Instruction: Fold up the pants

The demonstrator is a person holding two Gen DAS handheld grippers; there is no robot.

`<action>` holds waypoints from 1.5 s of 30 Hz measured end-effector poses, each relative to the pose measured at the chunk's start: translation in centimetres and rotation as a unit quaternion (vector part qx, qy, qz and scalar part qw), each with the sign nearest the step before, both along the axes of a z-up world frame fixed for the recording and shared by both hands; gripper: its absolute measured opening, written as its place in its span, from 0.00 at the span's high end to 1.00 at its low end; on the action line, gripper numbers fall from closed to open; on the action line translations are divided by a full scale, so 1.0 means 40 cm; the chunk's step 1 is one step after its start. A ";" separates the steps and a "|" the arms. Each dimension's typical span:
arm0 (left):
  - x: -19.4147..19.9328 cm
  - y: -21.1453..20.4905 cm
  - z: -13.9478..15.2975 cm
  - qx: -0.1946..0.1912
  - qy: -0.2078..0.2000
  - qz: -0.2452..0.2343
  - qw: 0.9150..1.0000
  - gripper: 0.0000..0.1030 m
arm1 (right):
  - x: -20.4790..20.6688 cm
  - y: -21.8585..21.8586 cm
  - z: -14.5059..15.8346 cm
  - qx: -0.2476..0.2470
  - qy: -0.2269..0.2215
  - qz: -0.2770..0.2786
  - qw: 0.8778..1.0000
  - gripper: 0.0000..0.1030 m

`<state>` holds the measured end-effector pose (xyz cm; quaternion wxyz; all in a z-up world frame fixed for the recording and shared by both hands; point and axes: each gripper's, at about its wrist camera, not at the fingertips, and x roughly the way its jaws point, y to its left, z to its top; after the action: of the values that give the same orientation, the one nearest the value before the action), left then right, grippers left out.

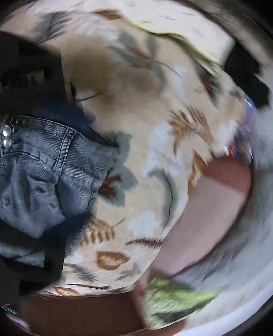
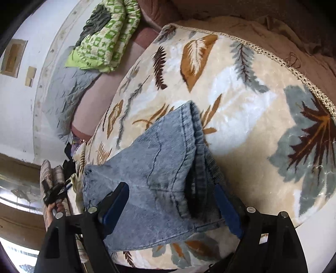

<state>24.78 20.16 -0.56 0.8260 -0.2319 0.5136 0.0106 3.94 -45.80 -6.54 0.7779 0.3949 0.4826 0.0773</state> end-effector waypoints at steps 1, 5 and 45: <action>0.010 0.004 -0.016 -0.001 0.010 0.006 1.000 0.14 | -0.002 0.000 -0.003 0.000 0.001 0.001 1.000 0.17; 0.071 0.031 -0.081 -0.045 0.077 0.043 0.995 0.14 | -0.001 -0.014 -0.026 0.002 0.014 -0.009 1.000 0.17; -0.700 0.047 -0.095 -0.046 -0.028 0.014 0.998 0.87 | -0.054 0.003 -0.014 0.100 -0.009 -0.047 0.994 0.12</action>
<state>-3.20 22.04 -4.35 0.8285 -0.2769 0.4867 -0.0078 1.79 -45.69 -7.12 0.7417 0.4921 0.4463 0.0927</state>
